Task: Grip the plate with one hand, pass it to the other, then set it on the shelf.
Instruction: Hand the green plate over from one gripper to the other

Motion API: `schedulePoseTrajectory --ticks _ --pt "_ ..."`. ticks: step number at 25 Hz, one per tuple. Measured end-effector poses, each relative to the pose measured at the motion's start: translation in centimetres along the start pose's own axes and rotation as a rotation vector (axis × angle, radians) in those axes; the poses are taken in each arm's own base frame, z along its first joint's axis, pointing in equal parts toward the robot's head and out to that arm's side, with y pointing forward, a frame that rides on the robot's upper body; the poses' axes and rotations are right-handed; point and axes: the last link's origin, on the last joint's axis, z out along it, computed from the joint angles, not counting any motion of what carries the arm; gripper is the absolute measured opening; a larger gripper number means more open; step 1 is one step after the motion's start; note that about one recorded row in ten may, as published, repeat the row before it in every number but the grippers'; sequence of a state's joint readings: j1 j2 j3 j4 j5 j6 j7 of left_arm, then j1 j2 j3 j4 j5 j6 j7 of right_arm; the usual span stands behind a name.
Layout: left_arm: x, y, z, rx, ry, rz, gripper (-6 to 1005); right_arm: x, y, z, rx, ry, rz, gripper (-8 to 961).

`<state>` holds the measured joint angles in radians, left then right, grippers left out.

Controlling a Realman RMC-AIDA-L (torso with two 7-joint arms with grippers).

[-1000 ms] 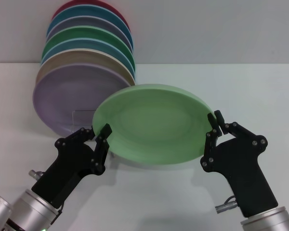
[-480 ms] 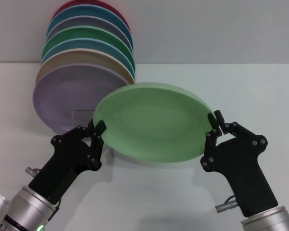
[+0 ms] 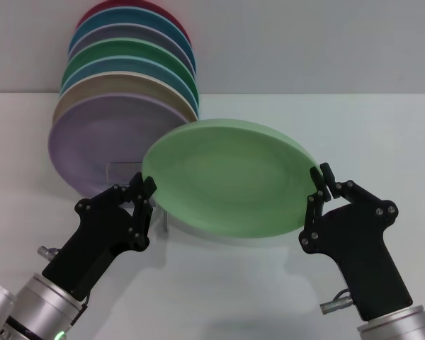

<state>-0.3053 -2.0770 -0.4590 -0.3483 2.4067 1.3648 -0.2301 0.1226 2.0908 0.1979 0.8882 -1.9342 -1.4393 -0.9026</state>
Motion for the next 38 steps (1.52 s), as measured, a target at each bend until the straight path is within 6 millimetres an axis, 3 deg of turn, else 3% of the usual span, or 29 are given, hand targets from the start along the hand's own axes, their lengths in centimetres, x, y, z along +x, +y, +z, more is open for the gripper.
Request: schedulePoseTrajectory --ticks 38 --pt "-0.07 -0.15 -0.04 0.020 -0.004 0.013 35 0.11 0.37 0.40 -0.032 0.000 0.001 18"
